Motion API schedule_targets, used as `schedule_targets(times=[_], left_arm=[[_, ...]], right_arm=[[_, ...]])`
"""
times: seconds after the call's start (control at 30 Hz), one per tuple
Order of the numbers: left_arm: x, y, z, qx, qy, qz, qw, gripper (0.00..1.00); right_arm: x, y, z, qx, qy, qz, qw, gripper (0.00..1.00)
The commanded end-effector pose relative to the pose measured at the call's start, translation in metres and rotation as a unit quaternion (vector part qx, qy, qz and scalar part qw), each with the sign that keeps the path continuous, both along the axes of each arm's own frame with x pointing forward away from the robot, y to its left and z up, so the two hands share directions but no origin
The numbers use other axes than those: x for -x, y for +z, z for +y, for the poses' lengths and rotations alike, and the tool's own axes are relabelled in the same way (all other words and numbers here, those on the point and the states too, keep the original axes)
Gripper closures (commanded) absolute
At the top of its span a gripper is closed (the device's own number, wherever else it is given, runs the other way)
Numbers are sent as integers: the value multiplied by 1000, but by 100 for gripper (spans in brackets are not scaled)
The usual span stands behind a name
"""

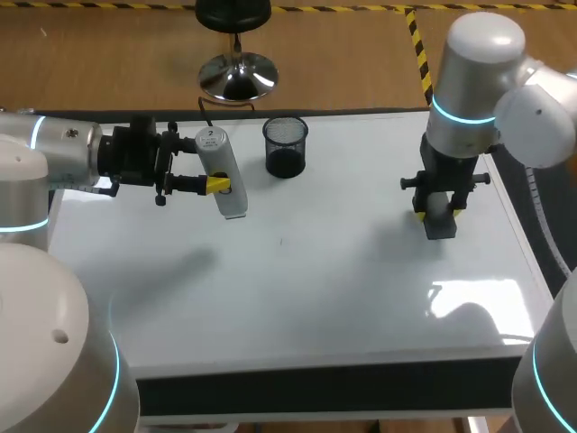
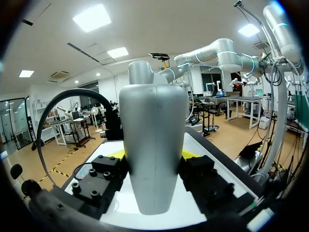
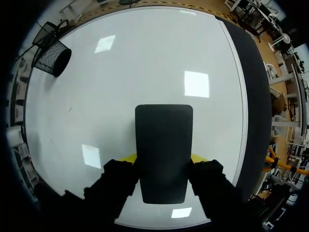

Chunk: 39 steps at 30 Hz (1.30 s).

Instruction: Pick up the inspection probe, press it on each red-marked spot on the whiteboard one by one, put down the probe, pick up the eraser, and wipe off all the red marks.

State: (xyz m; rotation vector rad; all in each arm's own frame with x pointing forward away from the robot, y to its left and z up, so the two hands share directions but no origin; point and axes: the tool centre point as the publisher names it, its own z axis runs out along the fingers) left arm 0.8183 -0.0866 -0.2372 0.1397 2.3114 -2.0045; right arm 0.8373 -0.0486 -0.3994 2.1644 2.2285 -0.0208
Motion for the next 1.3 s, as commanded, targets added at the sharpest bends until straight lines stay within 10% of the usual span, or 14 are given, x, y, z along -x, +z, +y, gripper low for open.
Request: schedule_targets(times=[0.03,0.83,1.07,1.3], left_arm=[[1,1,0,0,1,-1,1000,100],[1,1,0,0,1,-1,1000,100],[1,1,0,0,1,-1,1000,100],[1,1,0,0,1,-1,1000,100]], right_arm=[[1,-2,-12,-9,7,3,1000,100],[6,-31,-31,-32,30,13,999,98],[11,-26,-32,-29,21,9,999,0],[16,-7,-28,-23,21,-7,999,0]])
